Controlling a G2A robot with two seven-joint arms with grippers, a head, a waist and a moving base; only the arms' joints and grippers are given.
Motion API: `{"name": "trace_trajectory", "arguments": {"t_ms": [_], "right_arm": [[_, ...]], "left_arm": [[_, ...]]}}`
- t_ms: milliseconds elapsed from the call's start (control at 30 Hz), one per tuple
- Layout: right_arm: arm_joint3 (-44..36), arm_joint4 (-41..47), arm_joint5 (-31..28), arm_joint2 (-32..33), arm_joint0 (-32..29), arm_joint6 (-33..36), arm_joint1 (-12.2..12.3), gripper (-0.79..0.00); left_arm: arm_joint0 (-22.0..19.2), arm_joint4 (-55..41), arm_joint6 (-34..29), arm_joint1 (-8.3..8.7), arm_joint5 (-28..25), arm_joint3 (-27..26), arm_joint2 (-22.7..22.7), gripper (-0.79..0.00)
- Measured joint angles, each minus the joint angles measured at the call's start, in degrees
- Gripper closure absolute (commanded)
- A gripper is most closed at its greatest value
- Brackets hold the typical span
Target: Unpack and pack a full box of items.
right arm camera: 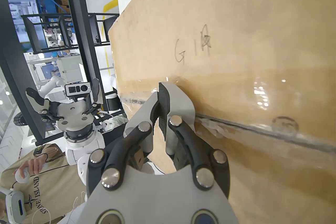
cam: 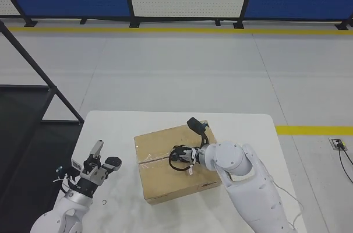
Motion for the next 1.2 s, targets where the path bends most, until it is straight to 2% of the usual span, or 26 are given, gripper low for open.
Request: {"name": "trace_trajectory", "arguments": {"t_ms": [567, 800, 1200], "right_arm": [[-5.2, 2.6, 2.4, 8.2, -6.2, -5.1, 2.1, 0.000], [-8.5, 5.3, 2.3, 12.0, -9.8, -8.1, 2.9, 0.000], [-9.6, 12.7, 1.5, 17.5, -13.9, -15.0, 3.6, 0.000]], "left_arm": [[-0.2, 0.9, 0.1, -0.35, 0.8, -0.6, 0.1, -0.785], [-0.4, 1.6, 0.1, -0.50, 1.2, -0.8, 0.5, -0.785], [-0.6, 2.4, 0.1, -0.72, 1.7, -1.1, 0.7, -0.785]]}}
